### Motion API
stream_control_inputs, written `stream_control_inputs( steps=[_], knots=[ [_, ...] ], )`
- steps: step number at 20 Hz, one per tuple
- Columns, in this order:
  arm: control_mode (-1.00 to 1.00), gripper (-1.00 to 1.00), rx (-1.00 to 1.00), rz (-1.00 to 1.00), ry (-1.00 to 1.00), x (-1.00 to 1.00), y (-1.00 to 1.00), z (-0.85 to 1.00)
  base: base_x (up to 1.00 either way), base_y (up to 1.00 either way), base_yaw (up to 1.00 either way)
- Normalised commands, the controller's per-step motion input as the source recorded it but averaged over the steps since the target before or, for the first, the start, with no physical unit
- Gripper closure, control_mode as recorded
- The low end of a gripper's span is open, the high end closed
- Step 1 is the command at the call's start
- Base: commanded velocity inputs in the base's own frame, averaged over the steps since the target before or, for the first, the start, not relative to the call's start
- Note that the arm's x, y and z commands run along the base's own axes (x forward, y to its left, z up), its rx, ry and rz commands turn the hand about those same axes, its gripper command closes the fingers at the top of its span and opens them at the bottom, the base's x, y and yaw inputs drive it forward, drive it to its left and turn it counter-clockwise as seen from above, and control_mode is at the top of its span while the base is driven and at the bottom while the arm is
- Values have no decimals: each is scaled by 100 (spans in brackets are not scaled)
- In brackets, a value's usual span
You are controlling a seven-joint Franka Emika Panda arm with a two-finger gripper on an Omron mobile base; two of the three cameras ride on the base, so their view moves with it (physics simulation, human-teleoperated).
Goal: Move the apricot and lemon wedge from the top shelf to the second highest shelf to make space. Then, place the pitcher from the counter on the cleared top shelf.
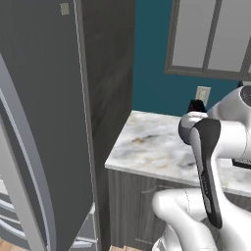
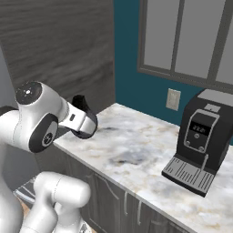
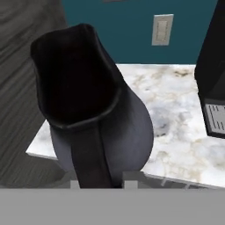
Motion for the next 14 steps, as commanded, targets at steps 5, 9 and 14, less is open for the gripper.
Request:
stream_control_inputs(
  steps=[5, 9, 14],
  knots=[
    [100, 100, 0, 0, 0, 0, 0, 0, -48, 0, 8],
    [100, 100, 0, 0, 0, 0, 0, 0, -95, 3, 32],
    [100, 100, 0, 0, 0, 0, 0, 0, -57, 60, 46]
  ],
)
